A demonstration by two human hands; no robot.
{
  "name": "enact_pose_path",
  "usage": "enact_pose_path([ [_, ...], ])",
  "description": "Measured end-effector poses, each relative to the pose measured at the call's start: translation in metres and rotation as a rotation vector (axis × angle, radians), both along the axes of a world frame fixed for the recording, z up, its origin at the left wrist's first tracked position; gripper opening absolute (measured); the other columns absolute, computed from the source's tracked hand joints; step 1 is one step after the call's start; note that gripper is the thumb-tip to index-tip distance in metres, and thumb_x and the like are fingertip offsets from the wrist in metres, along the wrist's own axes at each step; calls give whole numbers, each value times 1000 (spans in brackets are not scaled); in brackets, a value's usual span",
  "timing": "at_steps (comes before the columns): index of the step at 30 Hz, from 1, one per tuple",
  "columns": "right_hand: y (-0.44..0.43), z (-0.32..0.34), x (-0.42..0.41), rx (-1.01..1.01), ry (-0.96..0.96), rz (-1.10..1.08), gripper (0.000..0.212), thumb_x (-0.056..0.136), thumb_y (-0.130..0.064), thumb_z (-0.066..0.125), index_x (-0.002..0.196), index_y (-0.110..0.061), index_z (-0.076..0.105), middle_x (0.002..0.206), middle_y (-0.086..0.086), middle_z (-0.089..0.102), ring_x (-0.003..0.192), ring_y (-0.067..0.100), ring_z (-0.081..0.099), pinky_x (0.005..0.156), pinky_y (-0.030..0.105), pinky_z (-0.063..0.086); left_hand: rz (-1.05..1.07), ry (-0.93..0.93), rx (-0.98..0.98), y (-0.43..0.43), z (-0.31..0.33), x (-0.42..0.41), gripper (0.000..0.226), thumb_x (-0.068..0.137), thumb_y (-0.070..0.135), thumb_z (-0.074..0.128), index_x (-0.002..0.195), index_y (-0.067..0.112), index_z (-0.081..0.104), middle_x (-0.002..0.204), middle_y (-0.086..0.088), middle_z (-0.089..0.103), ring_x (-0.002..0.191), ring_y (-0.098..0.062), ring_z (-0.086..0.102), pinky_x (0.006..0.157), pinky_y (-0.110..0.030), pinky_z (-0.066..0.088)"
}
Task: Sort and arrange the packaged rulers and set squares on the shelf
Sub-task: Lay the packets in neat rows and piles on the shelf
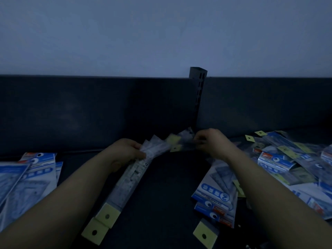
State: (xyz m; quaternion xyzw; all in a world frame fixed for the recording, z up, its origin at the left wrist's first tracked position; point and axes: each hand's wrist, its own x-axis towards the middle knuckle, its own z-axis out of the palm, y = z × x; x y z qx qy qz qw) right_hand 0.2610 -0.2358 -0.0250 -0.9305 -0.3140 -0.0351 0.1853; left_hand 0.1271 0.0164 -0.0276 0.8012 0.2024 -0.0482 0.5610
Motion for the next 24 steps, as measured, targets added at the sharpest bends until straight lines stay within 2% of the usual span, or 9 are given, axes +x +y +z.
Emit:
enact_pose_path([
  [2,8,10,-7,79,-48,33,5,84,-11,65,89,-12,65,86,0,62,82,17,59,67,30,47,33,-42,-51,3,3,-8,8,84,0,65,89,6,68,84,-11,69,71,-19,63,63,-27,51],
  [7,39,40,-34,276,-229,150,8,90,-11,59,97,-9,62,95,2,56,87,15,52,72,27,40,168,-186,-210,12,14,-31,16,86,-1,63,102,2,65,87,-12,69,69,-19,63,51,-21,53],
  [11,73,63,-59,431,-169,222,12,93,-11,56,104,-11,57,98,-1,55,87,10,50,62,7,34,290,-292,-307,27,20,-55,19,85,-2,63,103,4,65,93,-13,70,75,-19,65,57,-23,56],
  [13,92,69,-70,455,-79,223,12,92,-12,57,103,-12,57,95,0,56,84,11,51,58,3,33,352,-329,-296,38,21,-69,18,85,-1,64,101,5,66,91,-12,71,73,-18,65,62,-27,55],
  [16,121,72,-92,466,99,237,9,89,-10,59,96,-6,60,89,6,61,81,16,56,62,19,41,440,-356,-270,56,23,-96,19,84,-2,65,103,2,66,96,-18,70,75,-22,65,68,-32,56],
  [18,140,70,-110,433,167,249,13,87,-8,59,92,5,59,86,17,63,75,18,56,63,27,43,494,-372,-255,69,25,-117,19,85,-2,64,104,0,65,92,-17,69,68,-19,65,55,-25,55],
  [20,161,69,-129,407,214,270,15,86,-7,59,91,7,58,83,18,63,70,19,55,64,30,45,539,-393,-253,81,27,-140,15,86,-3,64,100,0,64,83,-13,67,56,-13,63,44,-17,48],
  [21,172,69,-139,404,236,282,14,86,-7,59,91,6,58,80,15,62,68,19,55,63,30,45,561,-402,-251,88,29,-152,13,86,-3,64,98,1,64,81,-12,67,55,-12,62,44,-17,46],
  [24,205,71,-170,418,303,314,15,86,-5,58,89,10,57,74,13,57,65,21,52,61,31,43,620,-417,-246,110,30,-189,18,85,0,65,104,-1,64,91,-16,67,72,-21,60,56,-23,50],
])
